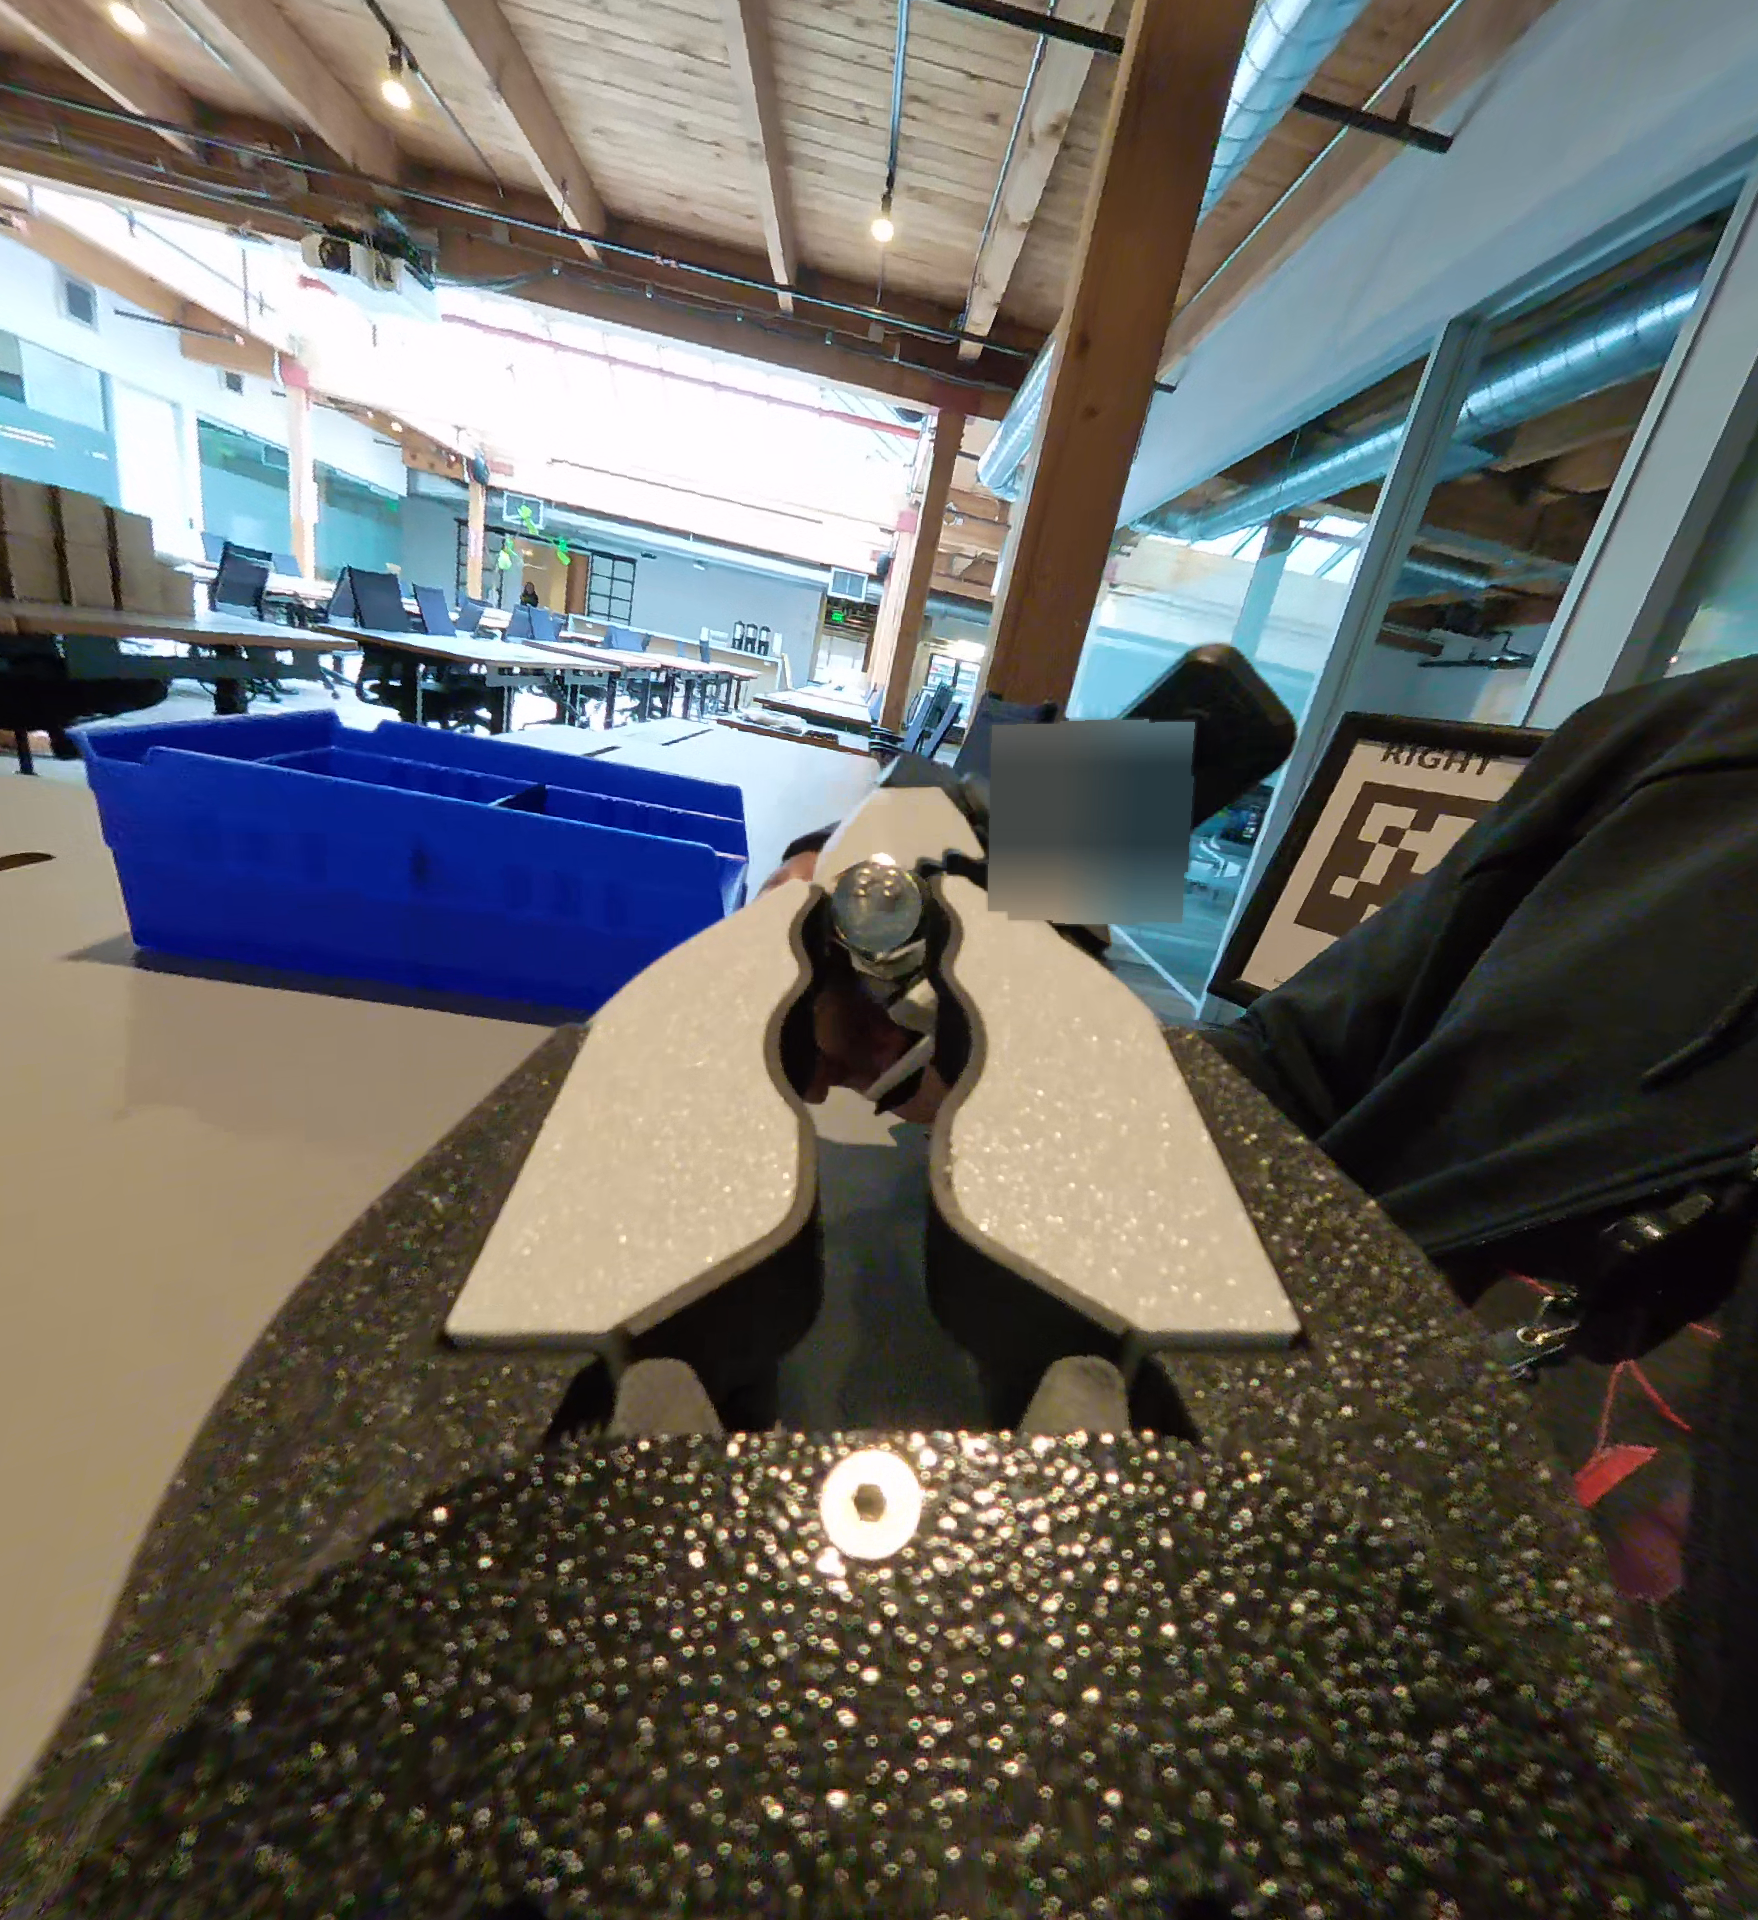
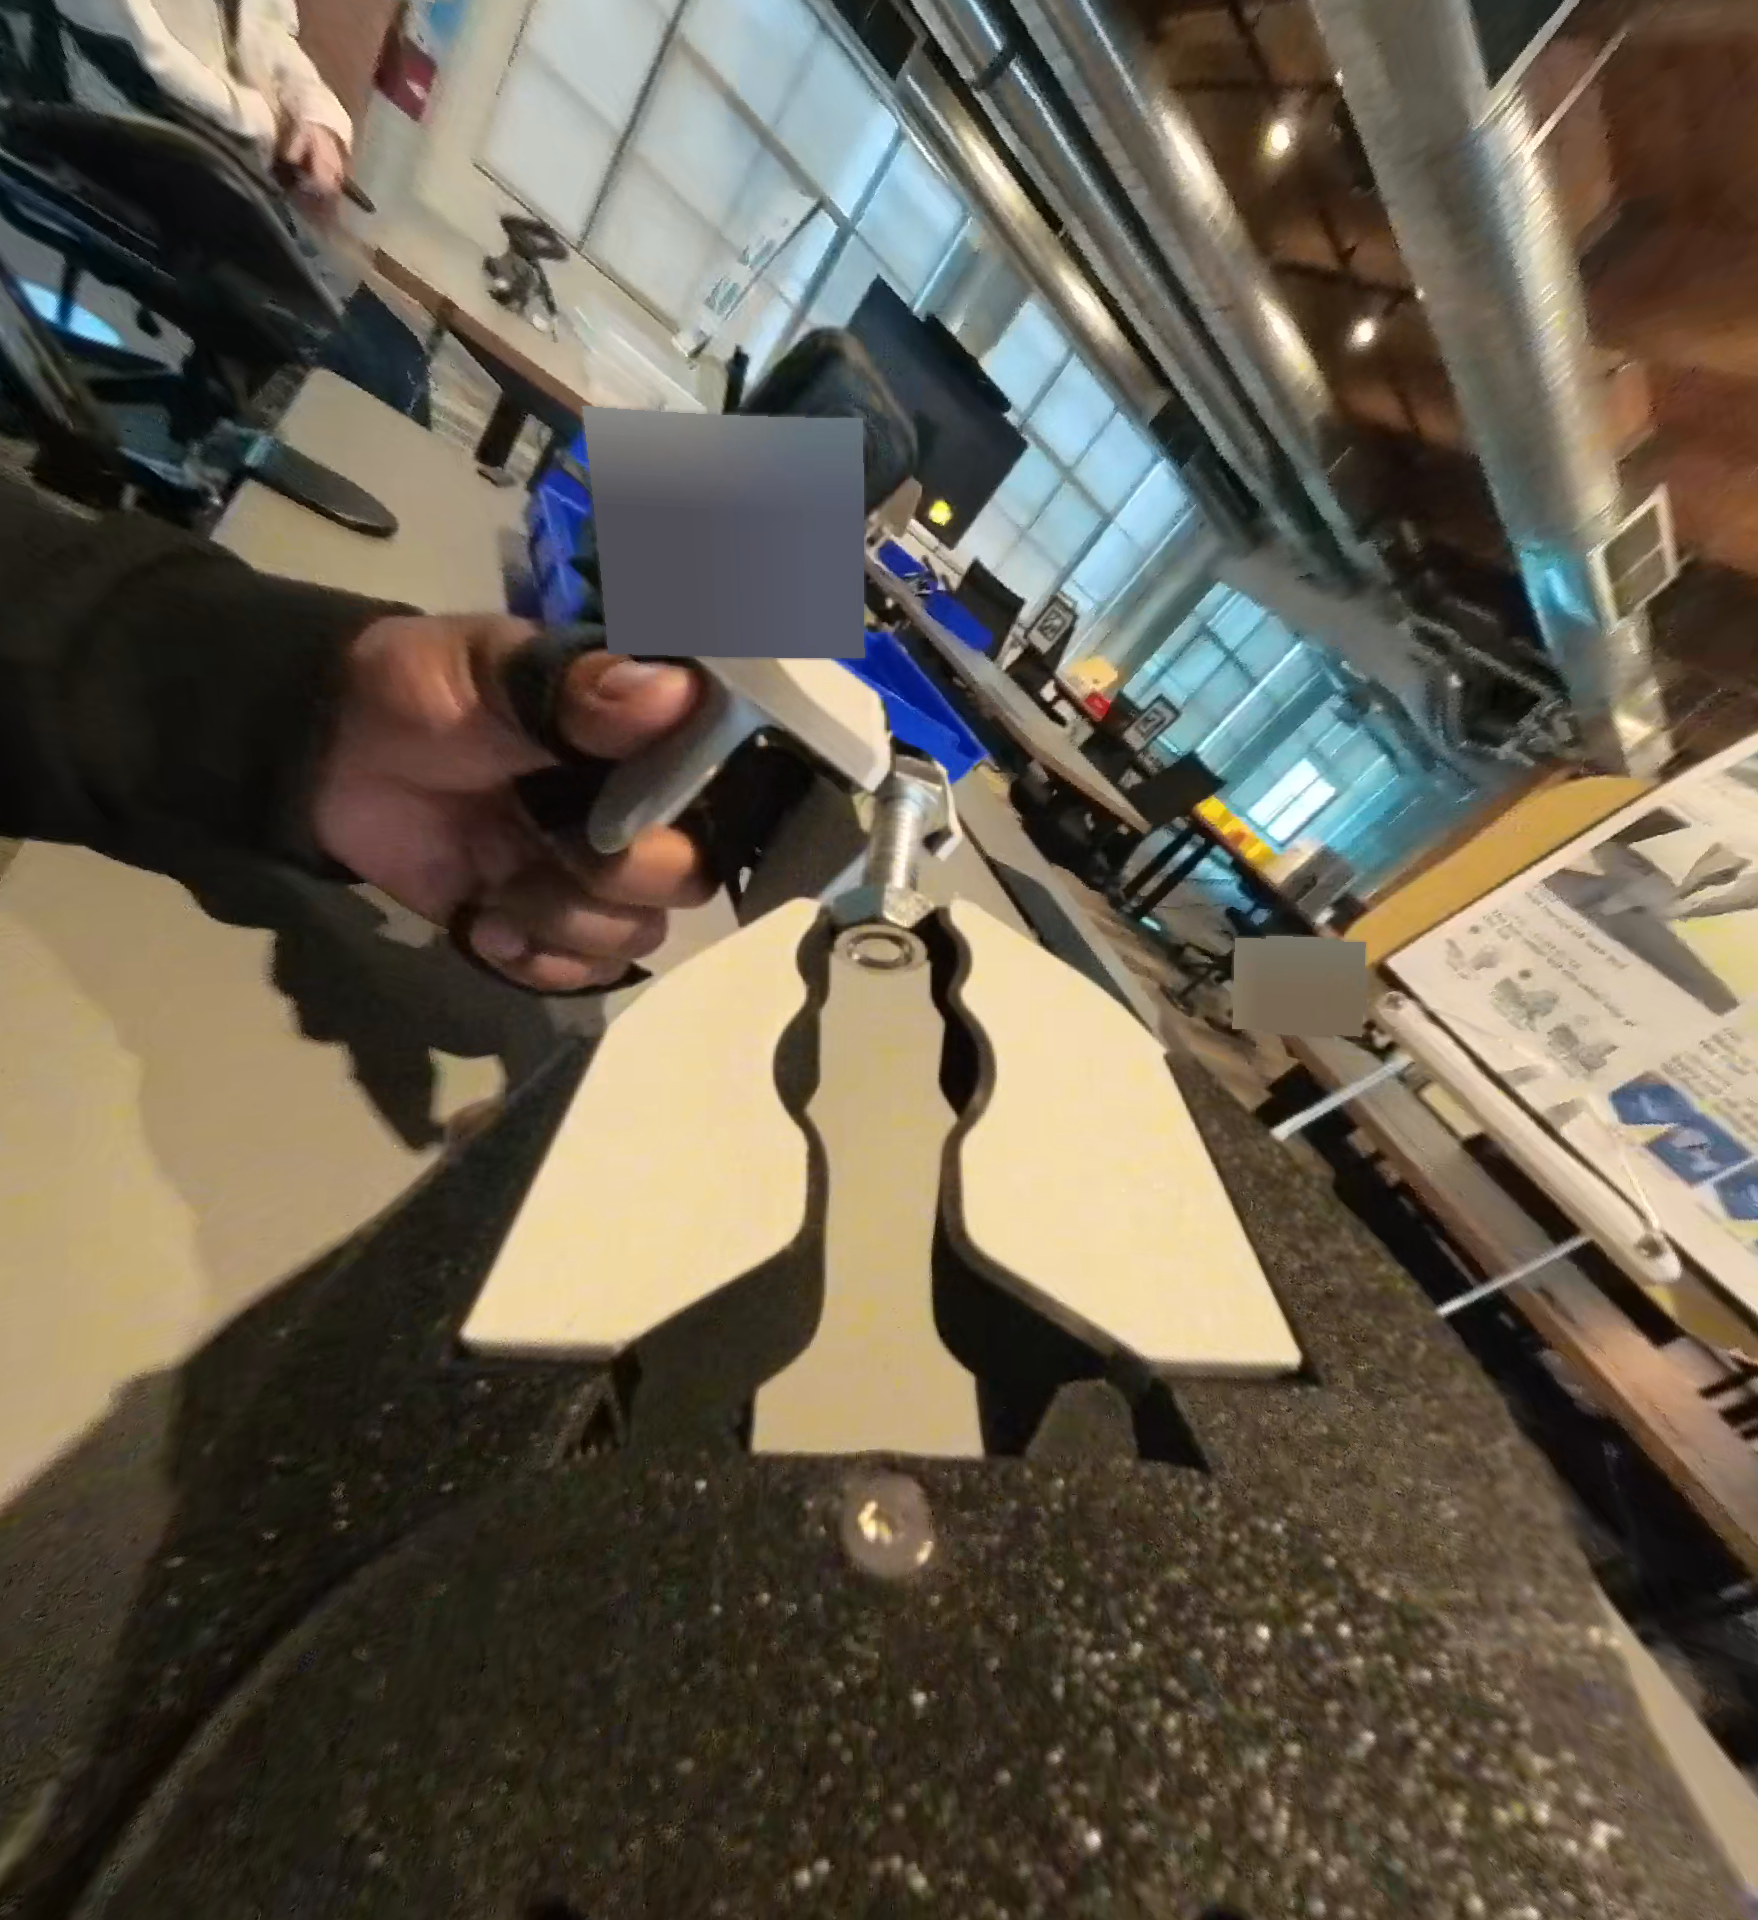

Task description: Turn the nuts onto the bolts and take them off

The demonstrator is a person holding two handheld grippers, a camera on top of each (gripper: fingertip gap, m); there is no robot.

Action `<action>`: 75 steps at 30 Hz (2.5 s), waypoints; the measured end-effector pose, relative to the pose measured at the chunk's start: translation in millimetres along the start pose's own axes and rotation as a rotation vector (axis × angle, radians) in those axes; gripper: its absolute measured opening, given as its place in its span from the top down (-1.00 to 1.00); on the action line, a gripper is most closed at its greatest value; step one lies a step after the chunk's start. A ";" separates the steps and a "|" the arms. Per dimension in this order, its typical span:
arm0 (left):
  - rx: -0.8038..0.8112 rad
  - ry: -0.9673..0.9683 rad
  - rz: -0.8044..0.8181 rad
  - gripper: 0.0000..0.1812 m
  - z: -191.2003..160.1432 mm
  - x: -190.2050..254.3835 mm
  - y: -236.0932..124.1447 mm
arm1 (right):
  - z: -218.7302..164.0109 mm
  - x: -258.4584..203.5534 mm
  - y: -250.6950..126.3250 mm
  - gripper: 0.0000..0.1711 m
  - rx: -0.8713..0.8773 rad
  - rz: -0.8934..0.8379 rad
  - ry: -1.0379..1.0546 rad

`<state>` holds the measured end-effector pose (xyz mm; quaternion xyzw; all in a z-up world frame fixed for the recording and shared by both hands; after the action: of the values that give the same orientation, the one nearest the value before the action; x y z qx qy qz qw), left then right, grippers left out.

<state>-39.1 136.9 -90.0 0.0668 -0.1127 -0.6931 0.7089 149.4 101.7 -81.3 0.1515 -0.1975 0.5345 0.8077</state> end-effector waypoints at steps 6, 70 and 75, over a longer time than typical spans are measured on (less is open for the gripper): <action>0.033 0.075 0.007 0.82 5.7 5.0 -2.1 | -1.9 14.2 -0.4 0.51 0.099 0.144 0.364; 0.046 -0.235 -0.067 0.82 -11.7 -11.2 -1.5 | 3.0 -4.4 -0.8 0.79 -0.053 -0.049 -0.120; 0.061 -0.172 -0.053 0.82 -7.1 -8.1 -2.9 | 4.2 -5.3 1.2 0.58 -0.005 -0.028 -0.036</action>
<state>-40.2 144.5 -98.2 0.0315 -0.1922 -0.7111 0.6756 145.8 96.0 -80.2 0.1618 -0.2114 0.5197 0.8118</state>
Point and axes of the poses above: each gripper's, where its closed fingertips meet, y out along the fingers, z out of its top, x = y × z across the jaws, the point moved 10 cm from there along -y, back along the fingers, and after that the axes turned 8 degrees about y, right-handed, at the moved point
